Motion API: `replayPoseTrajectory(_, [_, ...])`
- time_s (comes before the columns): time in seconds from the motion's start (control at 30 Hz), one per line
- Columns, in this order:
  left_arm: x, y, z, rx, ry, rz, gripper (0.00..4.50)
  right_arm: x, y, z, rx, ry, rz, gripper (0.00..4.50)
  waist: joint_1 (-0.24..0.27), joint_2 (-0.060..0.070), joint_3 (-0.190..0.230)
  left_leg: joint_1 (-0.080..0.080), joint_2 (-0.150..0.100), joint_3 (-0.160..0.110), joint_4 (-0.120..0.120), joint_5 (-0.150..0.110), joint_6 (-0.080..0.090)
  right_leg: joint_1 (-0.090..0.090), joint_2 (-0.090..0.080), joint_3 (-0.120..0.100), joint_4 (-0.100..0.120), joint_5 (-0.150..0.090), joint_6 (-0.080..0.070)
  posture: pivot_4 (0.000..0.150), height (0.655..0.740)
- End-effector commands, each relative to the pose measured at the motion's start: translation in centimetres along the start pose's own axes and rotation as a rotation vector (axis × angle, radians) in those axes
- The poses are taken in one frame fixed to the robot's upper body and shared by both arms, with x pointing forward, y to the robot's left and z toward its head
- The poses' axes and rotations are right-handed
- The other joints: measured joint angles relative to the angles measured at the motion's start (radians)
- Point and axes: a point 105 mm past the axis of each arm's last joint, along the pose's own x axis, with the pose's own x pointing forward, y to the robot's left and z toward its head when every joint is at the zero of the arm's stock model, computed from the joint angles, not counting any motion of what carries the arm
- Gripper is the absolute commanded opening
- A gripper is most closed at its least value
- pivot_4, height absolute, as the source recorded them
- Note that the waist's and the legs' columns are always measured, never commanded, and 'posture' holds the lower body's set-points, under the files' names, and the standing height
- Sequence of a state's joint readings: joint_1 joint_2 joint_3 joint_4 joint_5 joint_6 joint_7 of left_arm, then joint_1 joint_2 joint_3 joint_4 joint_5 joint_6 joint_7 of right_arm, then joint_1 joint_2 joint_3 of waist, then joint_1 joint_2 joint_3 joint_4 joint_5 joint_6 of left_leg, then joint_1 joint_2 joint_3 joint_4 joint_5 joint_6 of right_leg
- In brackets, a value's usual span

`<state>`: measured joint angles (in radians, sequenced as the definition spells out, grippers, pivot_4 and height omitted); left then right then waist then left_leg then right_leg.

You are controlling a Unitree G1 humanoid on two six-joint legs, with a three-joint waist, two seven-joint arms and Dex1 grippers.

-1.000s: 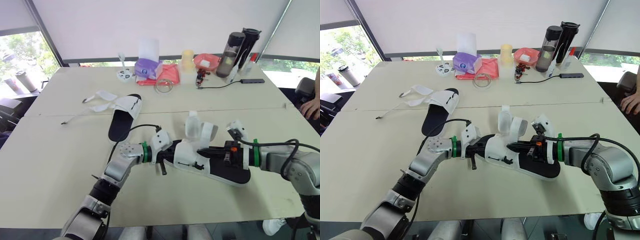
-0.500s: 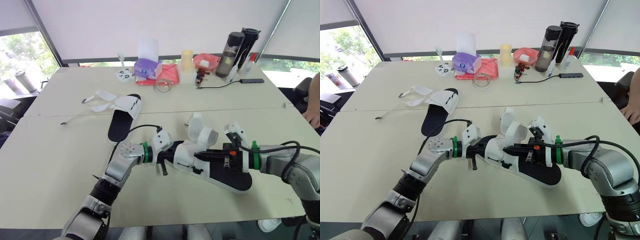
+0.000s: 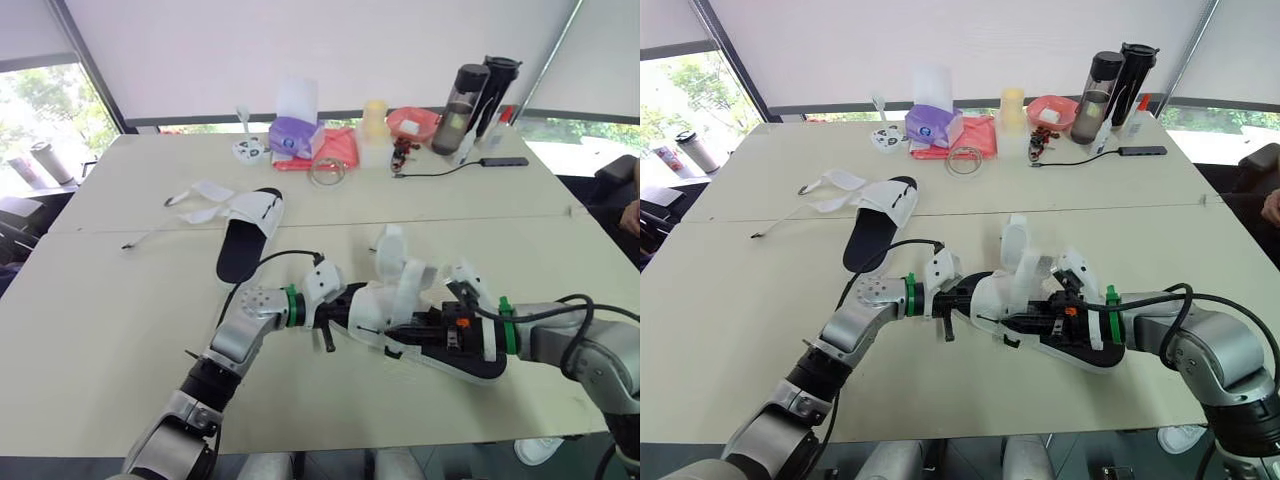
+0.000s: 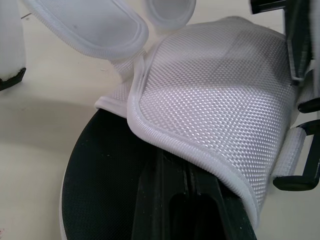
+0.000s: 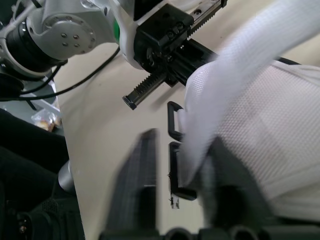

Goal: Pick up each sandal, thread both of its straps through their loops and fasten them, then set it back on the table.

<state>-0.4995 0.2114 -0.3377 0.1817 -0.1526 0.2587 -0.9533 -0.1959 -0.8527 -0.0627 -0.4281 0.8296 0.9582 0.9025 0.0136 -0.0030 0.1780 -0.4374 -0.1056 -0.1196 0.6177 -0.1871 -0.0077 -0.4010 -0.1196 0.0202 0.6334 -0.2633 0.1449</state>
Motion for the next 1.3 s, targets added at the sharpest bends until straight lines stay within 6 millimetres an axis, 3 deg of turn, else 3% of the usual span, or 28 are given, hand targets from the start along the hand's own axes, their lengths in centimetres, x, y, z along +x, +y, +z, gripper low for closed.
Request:
replayPoseTrajectory(0.03, [0.1, 0.0, -0.8, -0.04, 0.008, 0.019, 0.0, -1.1, -0.4, 1.1, -0.065, -0.041, -0.063, 2.95, 0.001, 0.0, 0.0, 0.0, 0.0, 0.0, 0.0, 0.0, 0.0, 0.0, 0.0, 0.0, 0.0, 0.0, 0.0, 0.15, 0.74])
replayPoseTrajectory(0.13, [0.6, -0.2, -0.6, -0.058, -0.009, 0.034, 0.0, -2.3, -1.0, 1.4, -0.059, -0.057, -0.127, 4.46, 0.004, 0.0, 0.0, 0.0, 0.0, 0.0, 0.001, 0.0, 0.0, 0.001, 0.0, 0.0, 0.0, 0.0, 0.0, 0.15, 0.74])
replayPoseTrajectory(0.27, [1.0, -0.8, -0.5, -0.074, -0.029, 0.026, 0.0, -4.2, -0.2, 1.7, -0.013, -0.081, -0.135, 4.46, 0.015, 0.0, 0.0, 0.0, 0.0, 0.0, 0.003, 0.0, 0.0, 0.002, 0.0, 0.0, 0.0, 0.0, 0.0, 0.15, 0.74])
replayPoseTrajectory(0.37, [1.1, -1.0, -0.6, -0.088, -0.031, 0.019, 0.0, -5.3, 2.4, 0.6, 0.101, -0.07, -0.065, 4.46, 0.027, 0.0, 0.0, 0.0, 0.0, 0.0, 0.003, 0.0, 0.001, 0.002, 0.0, 0.0, 0.0, 0.0, 0.0, 0.15, 0.74])
replayPoseTrajectory(0.6, [1.1, -1.3, -0.8, -0.118, -0.024, 0.003, 0.0, -3.9, 5.6, -1.9, 0.219, -0.051, -0.008, 4.46, 0.025, 0.0, 0.0, 0.0, 0.001, 0.001, 0.004, -0.001, 0.002, 0.003, 0.0, 0.0, -0.002, -0.002, -0.003, 0.15, 0.74])
replayPoseTrajectory(0.8, [0.6, -2.0, -1.0, -0.141, -0.007, -0.042, 0.0, -2.4, 4.7, -3.7, 0.223, -0.038, -0.111, 4.46, 0.025, 0.0, 0.0, 0.0, 0.001, 0.001, 0.005, -0.001, 0.002, 0.004, 0.0, 0.0, -0.003, -0.002, -0.004, 0.15, 0.74])
replayPoseTrajectory(1.0, [-0.1, -2.4, -1.1, -0.157, 0.013, -0.068, 0.0, -2.5, 3.2, -4.0, 0.212, -0.057, -0.18, 4.46, 0.025, 0.0, -0.001, 0.0, 0.001, 0.001, 0.004, -0.001, 0.002, 0.004, 0.0, 0.0, -0.003, -0.002, -0.004, 0.15, 0.74])
replayPoseTrajectory(1.3, [-0.2, -2.6, -0.9, -0.166, 0.015, -0.075, 0.0, -1.7, 3.3, -4.0, 0.24, -0.077, -0.115, 4.46, 0.026, 0.0, -0.001, 0.0, 0.001, 0.0, 0.004, -0.001, 0.002, 0.004, 0.0, 0.0, -0.003, -0.002, -0.004, 0.15, 0.74])
